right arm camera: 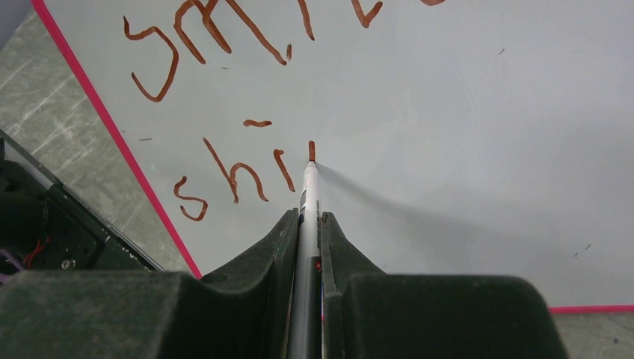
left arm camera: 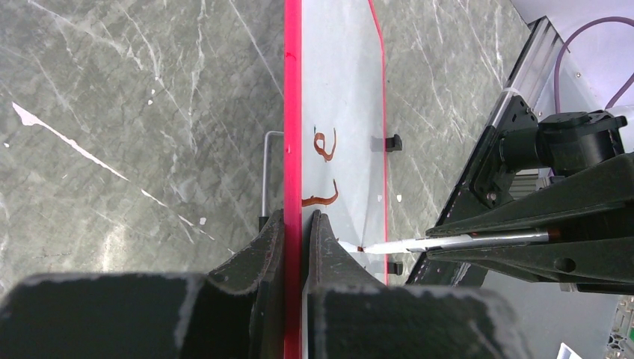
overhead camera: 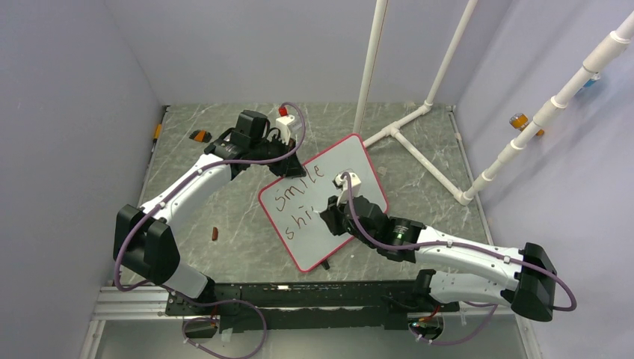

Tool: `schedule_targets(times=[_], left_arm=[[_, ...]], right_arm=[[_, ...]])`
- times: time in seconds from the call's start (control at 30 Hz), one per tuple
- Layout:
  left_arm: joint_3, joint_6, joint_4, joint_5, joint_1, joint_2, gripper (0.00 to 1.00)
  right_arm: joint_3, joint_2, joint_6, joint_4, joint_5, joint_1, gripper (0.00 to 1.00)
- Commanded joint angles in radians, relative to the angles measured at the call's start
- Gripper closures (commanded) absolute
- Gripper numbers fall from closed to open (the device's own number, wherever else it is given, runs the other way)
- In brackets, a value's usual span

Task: Write a sentence on the whiteboard

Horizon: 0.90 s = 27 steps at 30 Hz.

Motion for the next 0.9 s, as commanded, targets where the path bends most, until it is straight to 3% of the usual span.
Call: schedule_targets(times=[0.0, 0.87], left_arm=[[0.025, 0.065, 0.060, -0.088, 0.004, -0.031, 1.00], [0.018, 0.066, 0.059, -0.088, 0.005, -0.034, 1.00]], right_arm=[[-0.026, -0.013, 0.024, -0.039, -0.009, -0.004, 1.00], [0.023, 0.001, 0.014, -0.027, -0.009, -0.005, 1.00]])
